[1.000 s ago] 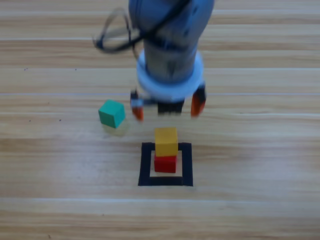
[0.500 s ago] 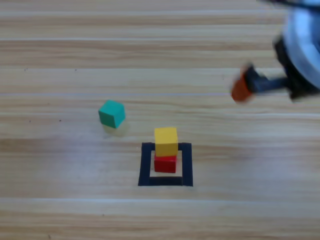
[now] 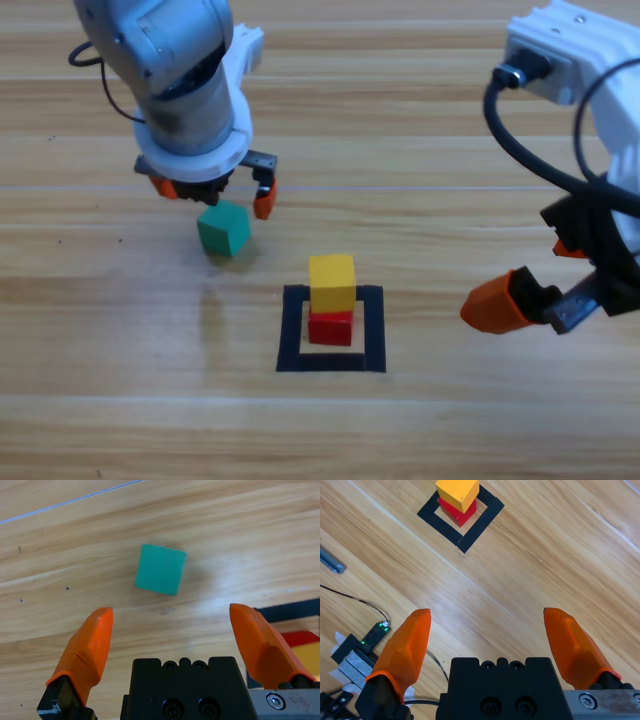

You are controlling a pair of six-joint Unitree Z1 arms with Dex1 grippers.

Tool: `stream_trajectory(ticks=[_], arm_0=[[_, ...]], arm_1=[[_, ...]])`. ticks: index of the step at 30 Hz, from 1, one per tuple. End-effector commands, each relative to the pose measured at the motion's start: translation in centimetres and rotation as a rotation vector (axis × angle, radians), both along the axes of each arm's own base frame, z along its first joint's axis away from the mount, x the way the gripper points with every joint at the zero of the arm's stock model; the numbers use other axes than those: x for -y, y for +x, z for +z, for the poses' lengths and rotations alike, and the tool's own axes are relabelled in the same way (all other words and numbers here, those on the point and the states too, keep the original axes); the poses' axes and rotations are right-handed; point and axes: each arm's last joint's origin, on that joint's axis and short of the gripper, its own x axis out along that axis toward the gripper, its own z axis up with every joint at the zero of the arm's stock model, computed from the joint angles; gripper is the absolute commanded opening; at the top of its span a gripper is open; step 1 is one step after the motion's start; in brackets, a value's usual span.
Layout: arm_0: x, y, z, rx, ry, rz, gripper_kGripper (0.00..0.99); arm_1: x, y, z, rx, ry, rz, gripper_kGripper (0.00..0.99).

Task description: Stack the blocks in the rectangular block: red at the bottom, yellow in the middle, green on top

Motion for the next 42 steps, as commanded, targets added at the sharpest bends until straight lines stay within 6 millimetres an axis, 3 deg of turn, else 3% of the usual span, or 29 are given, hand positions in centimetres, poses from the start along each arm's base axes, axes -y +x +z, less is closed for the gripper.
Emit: stream_trajectory(ticks=[1,3,13,34,42], arm_0=[[-2.1,3.2,-2.6,-0.055,0.027,0.053,0.99],[-2.5,3.7,-2.7,-0.058,0.028,0.058,0.99],[-2.1,4.9,-4.7,-0.099,0.009,-0.015,0.971],[-2.6,4.1,-8.8,-0.142,-0.011,-0.046,0.973],[-2.8,4.3,-8.8,-0.137,-0.015,-0.052,0.933]], arm_1=[[0.7,-1.3,-0.1,0.0,0.054,0.103,0.99],[0.3,-1.1,-0.1,0.036,0.016,0.201,0.99],[-0.2,-1.0,-0.5,0.02,0.006,0.22,0.99],[-0.1,-1.2,-0.3,0.011,0.02,0.231,0.99],[-0.1,-1.2,-0.3,0.009,0.021,0.23,0.99]])
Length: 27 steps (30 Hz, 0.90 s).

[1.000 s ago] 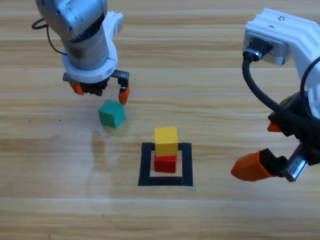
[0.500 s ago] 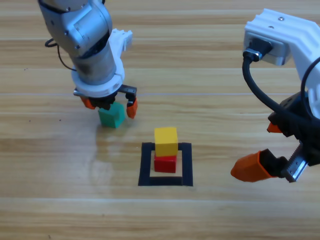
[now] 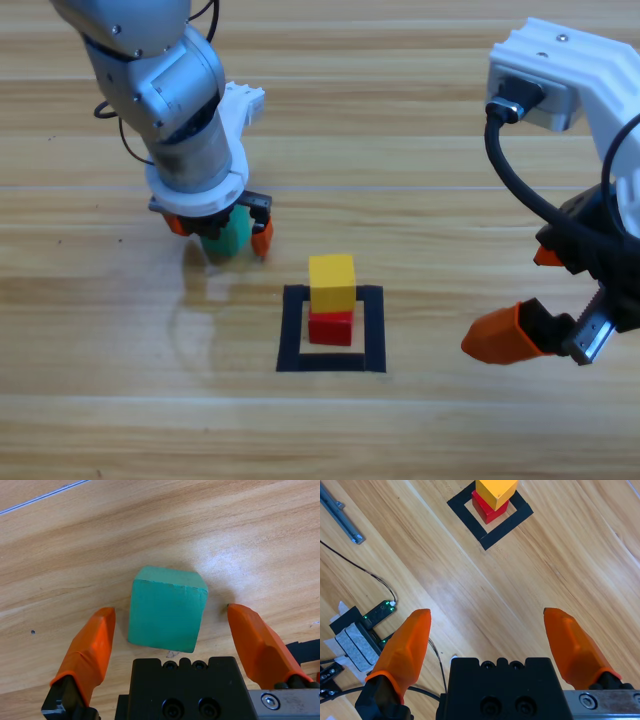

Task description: Stack the blocks in the rectangular block: red at the bottom, yellow in the middle, green on top

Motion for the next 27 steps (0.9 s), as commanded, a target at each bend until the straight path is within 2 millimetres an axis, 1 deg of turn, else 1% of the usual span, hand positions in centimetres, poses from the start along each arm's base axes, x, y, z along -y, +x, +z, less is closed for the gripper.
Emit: stream_trajectory(ticks=[1,7,9,12,16,19,20,21,23,25,27], arm_0=[[-0.9,0.7,-2.1,-0.038,0.02,0.004,0.933],[-1.5,1.2,-1.6,-0.03,0.011,0.009,0.927],[-1.8,1.3,-1.5,-0.031,0.01,0.01,0.865],[-2.2,1.4,-1.6,-0.035,0.008,0.013,0.698],[-2.3,1.4,-1.3,-0.03,0.006,0.013,0.416],[-2.4,1.3,-0.4,-0.009,-0.005,0.016,0.209],[-2.5,1.1,0.2,0.004,-0.01,0.024,0.138],[-2.7,0.8,1.1,0.022,-0.015,0.037,0.087],[-2.6,0.1,2.9,0.055,-0.035,0.042,0.089],[-2.0,-1.3,5.7,0.103,-0.065,0.042,0.087],[-1.7,-2.9,8.8,0.146,-0.1,0.043,0.074]], arm_1=[[-0.6,-0.5,-0.2,-0.01,0.018,0.031,0.99],[-0.5,-0.5,-0.2,-0.01,0.016,0.029,0.99],[-0.5,-0.5,-0.2,-0.011,0.018,0.029,0.99],[-0.5,-0.5,-0.2,-0.013,0.017,0.032,0.99],[-0.5,-0.5,-0.2,-0.013,0.019,0.031,0.99],[-0.5,-0.5,-0.2,-0.016,0.02,0.033,0.99],[-0.5,-0.5,-0.2,-0.016,0.02,0.033,0.99],[-0.5,-0.6,-0.2,-0.017,0.02,0.033,0.99],[-0.5,-0.6,-0.2,-0.018,0.019,0.033,0.99],[-0.5,-0.6,-0.2,-0.018,0.019,0.033,0.99],[-0.5,-0.6,-0.2,-0.016,0.02,0.035,0.99]])
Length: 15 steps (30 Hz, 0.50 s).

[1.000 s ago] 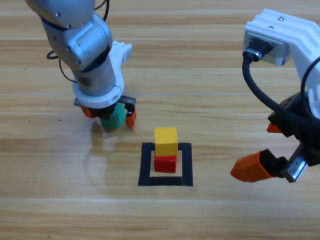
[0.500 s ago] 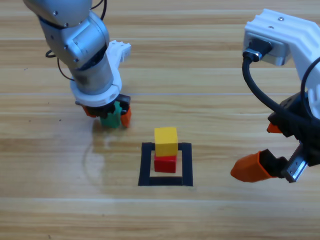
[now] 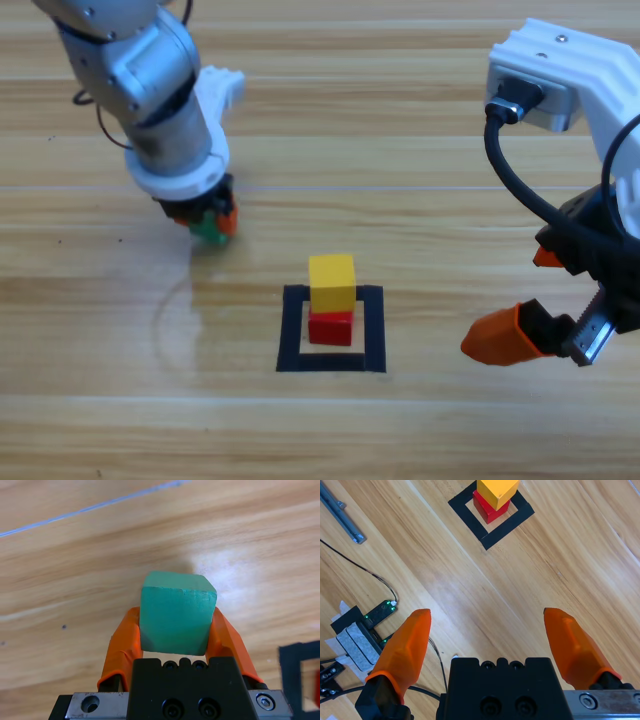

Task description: Stack the blocks in the rectangular block: red at the bottom, yellow in the middle, green on top

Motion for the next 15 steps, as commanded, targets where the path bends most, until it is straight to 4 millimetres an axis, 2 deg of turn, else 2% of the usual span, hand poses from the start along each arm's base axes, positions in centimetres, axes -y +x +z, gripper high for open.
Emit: stream_trajectory(ticks=[1,4,6,7,11,15], arm_0=[[0.4,-4.7,9.7,0.153,-0.106,0.012,0.063],[1.7,-8.0,14.5,0.197,-0.175,-0.029,0.061],[3.1,-9.9,16.3,0.191,-0.2,-0.088,0.063],[3.5,-10.4,16.9,0.186,-0.204,-0.102,0.061],[8.3,-13.3,18.0,0.131,-0.182,-0.235,0.035],[11.4,-15.3,18.5,0.11,-0.161,-0.262,0.035]], arm_1=[[-0.4,-0.6,-0.2,-0.014,0.019,0.031,0.99],[-0.4,-0.6,-0.2,-0.013,0.018,0.033,0.99],[-0.4,-0.6,-0.1,-0.013,0.022,0.033,0.99],[-0.3,-0.6,-0.1,-0.014,0.022,0.032,0.99],[-0.2,-0.6,0.0,-0.011,0.026,0.033,0.99],[-0.2,-0.6,0.0,-0.011,0.026,0.033,0.99]])
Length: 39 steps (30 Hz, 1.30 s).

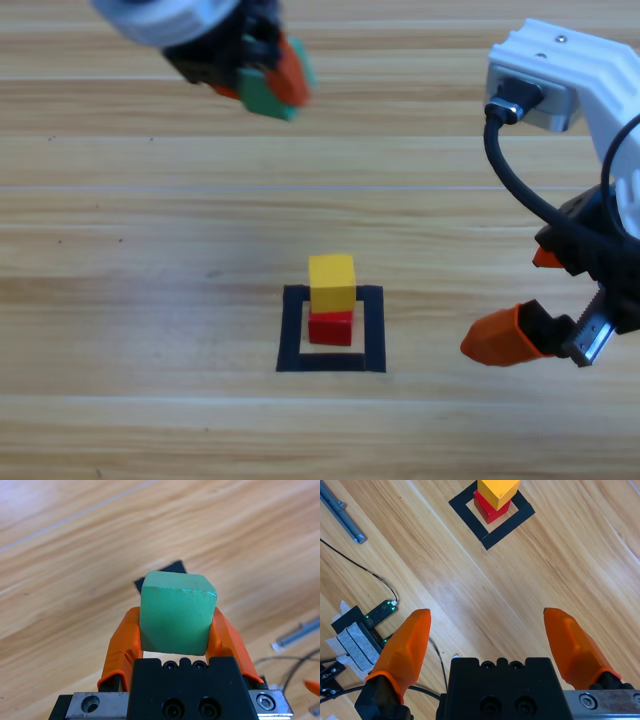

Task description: Stack the blocks in the rectangular block: red at the bottom, yellow in the middle, green on top

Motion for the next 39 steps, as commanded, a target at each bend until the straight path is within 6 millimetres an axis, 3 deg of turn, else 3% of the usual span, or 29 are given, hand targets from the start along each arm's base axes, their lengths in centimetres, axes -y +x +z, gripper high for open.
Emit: stream_trajectory(ticks=[1,5,9,14,27,39], arm_0=[[7.2,-3.4,-1.9,-0.066,0.074,-0.085,0.035],[10.8,-2.7,-4.0,-0.121,0.128,0.039,0.037],[11.9,-2.0,-6.3,-0.159,0.141,0.181,0.037],[11.9,-1.8,-7.1,-0.161,0.116,0.354,0.038],[11.2,-1.3,-9.0,-0.172,0.144,0.566,0.037],[11.8,-0.6,-11.4,-0.222,0.184,0.583,0.037]], arm_1=[[-0.2,-0.7,0.0,-0.011,0.024,0.033,0.99],[-0.2,-0.7,0.0,-0.012,0.024,0.035,0.99],[-0.2,-0.7,0.0,-0.014,0.025,0.038,0.99],[-0.2,-0.7,0.0,-0.015,0.027,0.043,0.99],[-0.2,-0.7,0.0,-0.02,0.029,0.048,0.99],[-0.3,-0.7,0.0,-0.021,0.028,0.05,0.99]])
